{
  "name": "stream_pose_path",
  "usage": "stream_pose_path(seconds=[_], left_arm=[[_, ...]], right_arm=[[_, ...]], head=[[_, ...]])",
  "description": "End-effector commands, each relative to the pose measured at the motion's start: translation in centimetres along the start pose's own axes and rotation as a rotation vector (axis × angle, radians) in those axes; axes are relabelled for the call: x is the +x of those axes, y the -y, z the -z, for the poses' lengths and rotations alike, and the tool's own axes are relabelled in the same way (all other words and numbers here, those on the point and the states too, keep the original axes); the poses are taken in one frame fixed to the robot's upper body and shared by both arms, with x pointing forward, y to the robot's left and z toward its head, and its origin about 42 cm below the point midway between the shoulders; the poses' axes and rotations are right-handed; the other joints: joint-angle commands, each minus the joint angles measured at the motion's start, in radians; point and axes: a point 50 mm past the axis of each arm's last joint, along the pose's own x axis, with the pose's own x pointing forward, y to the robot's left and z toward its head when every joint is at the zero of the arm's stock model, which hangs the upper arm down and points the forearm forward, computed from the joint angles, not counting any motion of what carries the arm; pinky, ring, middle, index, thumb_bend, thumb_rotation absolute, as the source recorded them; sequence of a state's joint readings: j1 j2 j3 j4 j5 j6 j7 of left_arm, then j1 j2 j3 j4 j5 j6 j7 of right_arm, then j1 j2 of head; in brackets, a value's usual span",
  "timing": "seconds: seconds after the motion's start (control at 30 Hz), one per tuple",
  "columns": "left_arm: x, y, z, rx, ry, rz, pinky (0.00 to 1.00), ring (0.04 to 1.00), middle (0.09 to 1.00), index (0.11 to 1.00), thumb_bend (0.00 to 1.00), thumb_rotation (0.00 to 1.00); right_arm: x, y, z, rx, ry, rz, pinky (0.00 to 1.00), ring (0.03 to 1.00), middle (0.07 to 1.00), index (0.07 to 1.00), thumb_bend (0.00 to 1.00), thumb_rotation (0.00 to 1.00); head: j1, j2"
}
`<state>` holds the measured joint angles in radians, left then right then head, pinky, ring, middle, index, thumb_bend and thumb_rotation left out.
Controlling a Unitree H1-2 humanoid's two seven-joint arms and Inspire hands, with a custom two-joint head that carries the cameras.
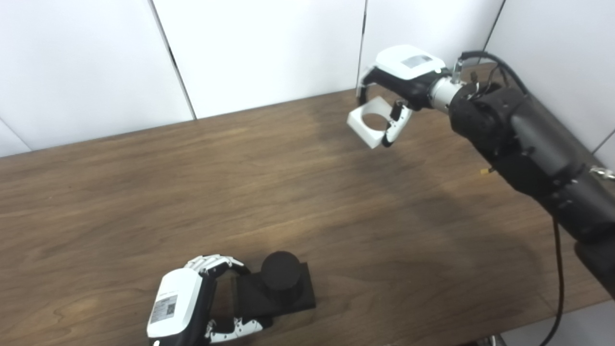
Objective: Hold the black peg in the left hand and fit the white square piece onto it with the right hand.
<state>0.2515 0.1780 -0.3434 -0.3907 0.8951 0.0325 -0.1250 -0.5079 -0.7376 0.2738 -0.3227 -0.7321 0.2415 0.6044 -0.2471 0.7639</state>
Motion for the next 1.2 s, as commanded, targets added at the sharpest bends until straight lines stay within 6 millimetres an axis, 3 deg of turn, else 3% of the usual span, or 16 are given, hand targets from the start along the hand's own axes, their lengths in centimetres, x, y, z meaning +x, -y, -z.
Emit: stream_pose_path(seconds=[0.0,0.37,0.6,0.87,1.17], left_arm=[[0.2,1.1,0.1,-0.001,-0.020,0.058,0.82,0.766,0.700,0.484,0.52,0.05],[0.9,1.7,-0.6,0.012,-0.032,0.056,0.83,0.773,0.705,0.484,0.52,0.05],[1.2,2.0,-1.1,0.009,-0.036,0.056,0.82,0.775,0.707,0.484,0.52,0.05],[1.3,2.0,-1.5,0.003,-0.036,0.057,0.82,0.777,0.709,0.484,0.52,0.05],[1.4,2.0,-1.8,-0.002,-0.032,0.053,0.82,0.778,0.710,0.484,0.52,0.05]], right_arm=[[-1.2,2.1,-1.2,-0.027,0.040,0.035,0.81,0.866,0.771,0.484,0.52,0.13],[-4.8,3.1,-9.4,0.042,0.315,-0.019,0.82,0.867,0.758,0.483,0.52,0.13],[-5.9,1.8,-12.6,0.078,0.435,-0.064,0.79,0.839,0.740,0.482,0.52,0.13],[-6.4,0.7,-14.4,0.130,0.479,-0.094,0.85,0.854,0.753,0.482,0.52,0.13],[-6.0,-0.7,-15.3,0.125,0.498,-0.112,0.84,0.850,0.745,0.481,0.52,0.13]], head=[[0.003,0.001],[0.071,0.020],[0.089,0.025],[0.093,0.033],[0.098,0.042]])
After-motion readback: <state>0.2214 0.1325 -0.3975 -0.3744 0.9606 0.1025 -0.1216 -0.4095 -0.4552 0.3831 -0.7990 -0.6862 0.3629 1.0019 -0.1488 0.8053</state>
